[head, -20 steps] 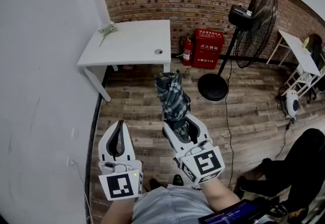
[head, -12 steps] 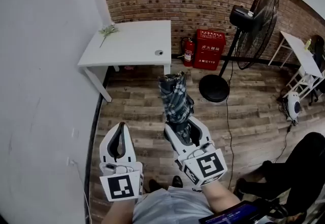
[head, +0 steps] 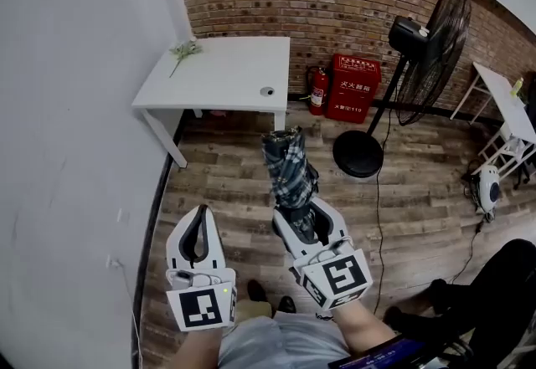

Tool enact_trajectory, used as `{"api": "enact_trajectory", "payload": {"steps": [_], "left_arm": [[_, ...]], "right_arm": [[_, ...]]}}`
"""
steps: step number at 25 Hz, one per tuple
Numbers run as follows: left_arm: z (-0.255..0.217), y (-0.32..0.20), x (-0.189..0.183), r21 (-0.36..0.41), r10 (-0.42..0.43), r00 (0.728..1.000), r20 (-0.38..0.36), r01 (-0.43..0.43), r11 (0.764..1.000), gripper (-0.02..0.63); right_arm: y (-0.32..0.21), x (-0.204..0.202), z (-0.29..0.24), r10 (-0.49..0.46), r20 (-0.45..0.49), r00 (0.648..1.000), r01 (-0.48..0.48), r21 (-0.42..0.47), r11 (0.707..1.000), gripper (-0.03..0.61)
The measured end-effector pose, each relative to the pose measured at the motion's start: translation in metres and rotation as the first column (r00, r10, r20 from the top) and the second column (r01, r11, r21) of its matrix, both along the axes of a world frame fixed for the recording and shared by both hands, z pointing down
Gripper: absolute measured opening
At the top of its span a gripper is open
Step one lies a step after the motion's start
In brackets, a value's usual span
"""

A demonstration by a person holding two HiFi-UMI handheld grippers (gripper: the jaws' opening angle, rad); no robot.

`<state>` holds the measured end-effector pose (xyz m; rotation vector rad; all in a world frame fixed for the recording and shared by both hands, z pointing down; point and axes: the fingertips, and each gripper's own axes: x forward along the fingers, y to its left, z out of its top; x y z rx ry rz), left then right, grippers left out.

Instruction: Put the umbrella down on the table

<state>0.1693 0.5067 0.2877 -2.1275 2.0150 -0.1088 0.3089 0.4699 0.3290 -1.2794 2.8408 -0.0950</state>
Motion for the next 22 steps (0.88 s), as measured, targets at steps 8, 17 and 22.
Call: {"api": "enact_trajectory", "payload": {"steps": [8, 17, 22], "left_arm": [[0.022, -0.054, -0.033, -0.034, -0.013, 0.999, -0.030, 0.012, 0.999, 0.009], [0.060, -0.162, -0.120, -0.116, -0.043, 0.997, -0.062, 0.035, 0.993, 0.009], [0.055, -0.216, -0.168, -0.109, -0.047, 0.995, -0.093, 0.037, 0.993, 0.008]], "right_arm": [[-0.050, -0.032, 0.021, -0.012, -0.022, 1.000, 0.011, -0.038, 0.999, 0.206], [-0.156, -0.114, 0.050, -0.031, -0.037, 0.999, 0.028, -0.072, 0.997, 0.206], [-0.211, -0.163, 0.048, -0.037, -0.061, 0.997, 0.033, -0.066, 0.997, 0.206]]}}
